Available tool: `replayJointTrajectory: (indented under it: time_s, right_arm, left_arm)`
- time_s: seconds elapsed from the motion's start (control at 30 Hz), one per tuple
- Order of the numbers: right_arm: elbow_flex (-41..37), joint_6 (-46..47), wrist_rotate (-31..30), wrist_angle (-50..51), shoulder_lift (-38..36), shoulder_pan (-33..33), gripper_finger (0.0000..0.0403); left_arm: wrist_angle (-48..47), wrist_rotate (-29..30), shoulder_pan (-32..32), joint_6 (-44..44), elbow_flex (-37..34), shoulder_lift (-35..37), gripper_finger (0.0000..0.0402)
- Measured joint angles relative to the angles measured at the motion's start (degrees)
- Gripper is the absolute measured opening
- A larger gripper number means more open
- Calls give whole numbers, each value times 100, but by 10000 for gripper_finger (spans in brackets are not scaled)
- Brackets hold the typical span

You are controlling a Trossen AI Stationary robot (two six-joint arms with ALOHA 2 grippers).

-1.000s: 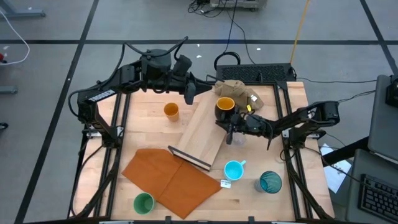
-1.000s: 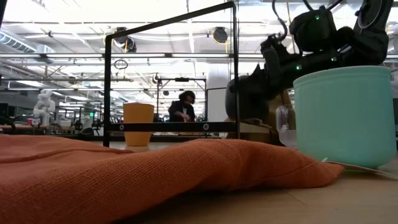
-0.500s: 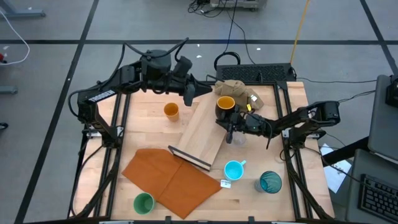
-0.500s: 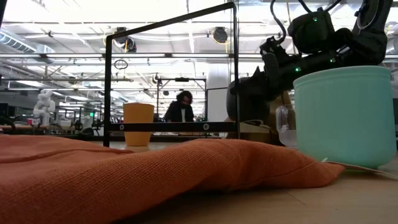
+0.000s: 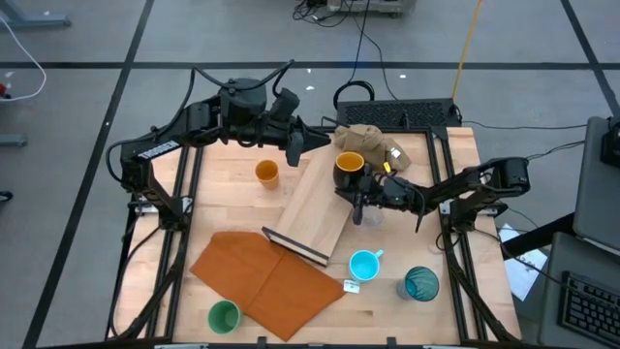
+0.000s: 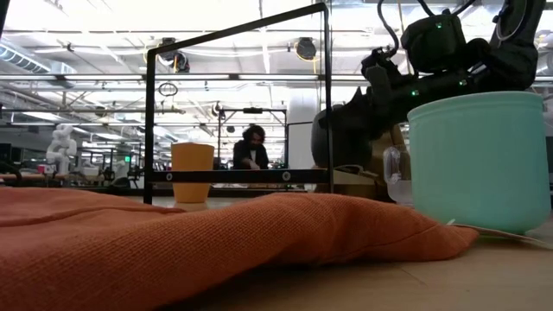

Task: Stack small to large cups/mugs on shelf
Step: Put the black mug on the shelf

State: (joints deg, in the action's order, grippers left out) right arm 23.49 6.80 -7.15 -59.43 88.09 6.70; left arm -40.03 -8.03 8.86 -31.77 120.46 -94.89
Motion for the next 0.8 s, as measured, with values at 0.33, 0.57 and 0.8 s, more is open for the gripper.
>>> replayJointTrajectory:
  time_s: [0.33, 0.57, 0.8]
  right_arm:
    - [2, -1, 13, -43, -2, -2, 55]
    - [2, 123, 26, 84, -4, -2, 56]
    - [2, 220, 11, 233, -4, -4, 57]
  left_arm:
    - [0, 0, -81, 2, 0, 0, 76]
    - [1, 0, -76, 0, 0, 0, 76]
    - [2, 0, -76, 24, 0, 0, 76]
